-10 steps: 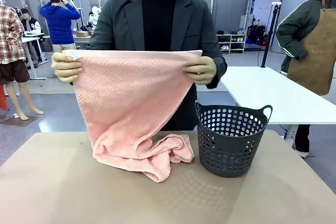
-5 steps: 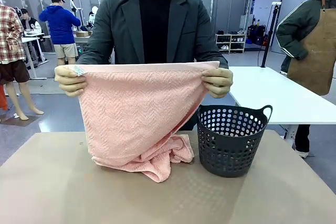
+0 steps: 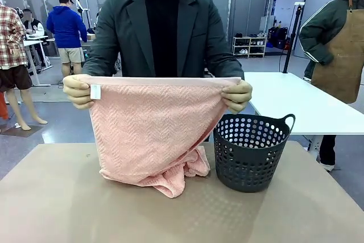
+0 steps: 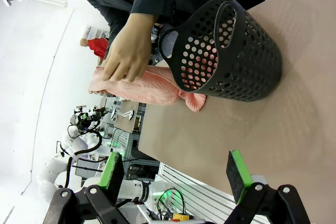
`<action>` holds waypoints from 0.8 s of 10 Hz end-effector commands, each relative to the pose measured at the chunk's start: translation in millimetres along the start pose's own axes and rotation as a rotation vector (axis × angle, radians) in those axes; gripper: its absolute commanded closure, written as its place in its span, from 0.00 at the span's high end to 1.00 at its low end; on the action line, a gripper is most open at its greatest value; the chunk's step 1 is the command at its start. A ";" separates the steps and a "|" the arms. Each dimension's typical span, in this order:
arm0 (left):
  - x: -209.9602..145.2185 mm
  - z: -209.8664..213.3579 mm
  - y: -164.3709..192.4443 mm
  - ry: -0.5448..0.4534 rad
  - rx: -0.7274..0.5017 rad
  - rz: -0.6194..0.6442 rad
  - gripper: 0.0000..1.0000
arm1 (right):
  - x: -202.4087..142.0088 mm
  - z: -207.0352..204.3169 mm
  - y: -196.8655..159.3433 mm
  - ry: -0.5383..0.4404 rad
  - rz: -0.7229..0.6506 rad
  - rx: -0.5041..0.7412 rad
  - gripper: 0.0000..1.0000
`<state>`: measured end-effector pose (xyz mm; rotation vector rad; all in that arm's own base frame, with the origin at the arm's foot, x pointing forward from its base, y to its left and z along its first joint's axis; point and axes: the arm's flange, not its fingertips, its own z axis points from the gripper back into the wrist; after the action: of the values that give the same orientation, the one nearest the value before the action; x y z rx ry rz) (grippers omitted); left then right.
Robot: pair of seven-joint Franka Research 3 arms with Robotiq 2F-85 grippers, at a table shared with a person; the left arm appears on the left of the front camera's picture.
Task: Fold the towel.
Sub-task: Grab the top end of the 100 cm Hotel Towel extended by the human.
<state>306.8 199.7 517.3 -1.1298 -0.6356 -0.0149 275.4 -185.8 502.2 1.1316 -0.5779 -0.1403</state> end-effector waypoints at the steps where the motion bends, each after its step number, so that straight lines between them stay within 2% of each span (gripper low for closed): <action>1: 1.4 0.8 -0.7 -0.005 -0.021 -0.021 1.00 | 2.1 0.1 -1.2 -0.011 0.020 0.014 1.00; 3: 0.0 0.0 0.0 0.000 0.000 0.000 1.00 | 0.0 -0.1 0.0 0.000 0.000 0.000 1.00; 5: 24.5 10.6 -62.0 0.020 0.110 -0.188 1.00 | 20.6 11.9 60.8 0.054 0.226 -0.092 1.00; 6: 33.7 8.4 -91.5 0.078 0.131 -0.242 1.00 | 32.7 9.4 93.6 0.103 0.317 -0.142 1.00; 8: 47.5 -19.1 -149.1 0.217 0.286 -0.439 1.00 | 45.2 -20.8 155.0 0.207 0.501 -0.256 1.00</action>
<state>299.5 145.7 650.9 -0.8112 -0.6868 -0.3290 284.6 -132.4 643.5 0.8095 -0.6312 0.2447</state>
